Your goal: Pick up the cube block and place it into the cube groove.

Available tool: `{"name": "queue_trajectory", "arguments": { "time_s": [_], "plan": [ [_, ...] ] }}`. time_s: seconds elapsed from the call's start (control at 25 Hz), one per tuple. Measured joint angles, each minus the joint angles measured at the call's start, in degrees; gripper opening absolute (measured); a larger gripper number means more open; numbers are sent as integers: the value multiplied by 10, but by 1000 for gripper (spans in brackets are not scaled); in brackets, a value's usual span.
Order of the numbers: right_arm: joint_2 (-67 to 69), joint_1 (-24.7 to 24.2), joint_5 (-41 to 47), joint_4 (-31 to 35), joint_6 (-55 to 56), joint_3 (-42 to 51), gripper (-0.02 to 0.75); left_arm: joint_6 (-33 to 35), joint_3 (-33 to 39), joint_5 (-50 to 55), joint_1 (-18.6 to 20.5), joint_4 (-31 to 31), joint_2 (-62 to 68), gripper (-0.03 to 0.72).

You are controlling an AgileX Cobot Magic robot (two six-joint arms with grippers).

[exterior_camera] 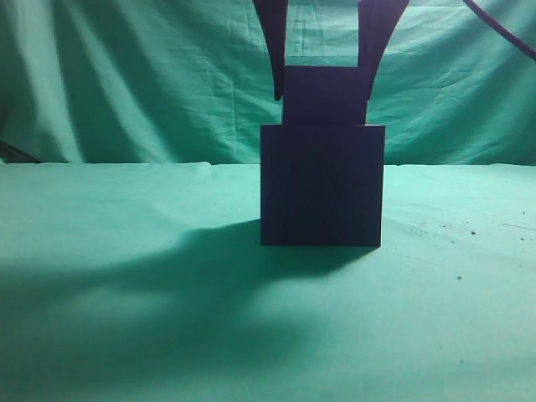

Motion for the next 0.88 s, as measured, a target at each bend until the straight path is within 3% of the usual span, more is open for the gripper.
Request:
{"name": "queue_trajectory", "arguments": {
  "time_s": [0.2, 0.28, 0.36, 0.56, 0.88],
  "plan": [
    [0, 0, 0, 15, -8, 0, 438, 0, 0, 0, 0, 0, 0, 0],
    [0, 0, 0, 16, -13, 0, 547, 0, 0, 0, 0, 0, 0, 0],
    [0, 0, 0, 18, -14, -1, 608, 0, 0, 0, 0, 0, 0, 0],
    [-6, 0, 0, 24, -42, -32, 598, 0, 0, 0, 0, 0, 0, 0],
    [-107, 0, 4, 36, -130, -40, 251, 0, 0, 0, 0, 0, 0, 0]
  ]
}}
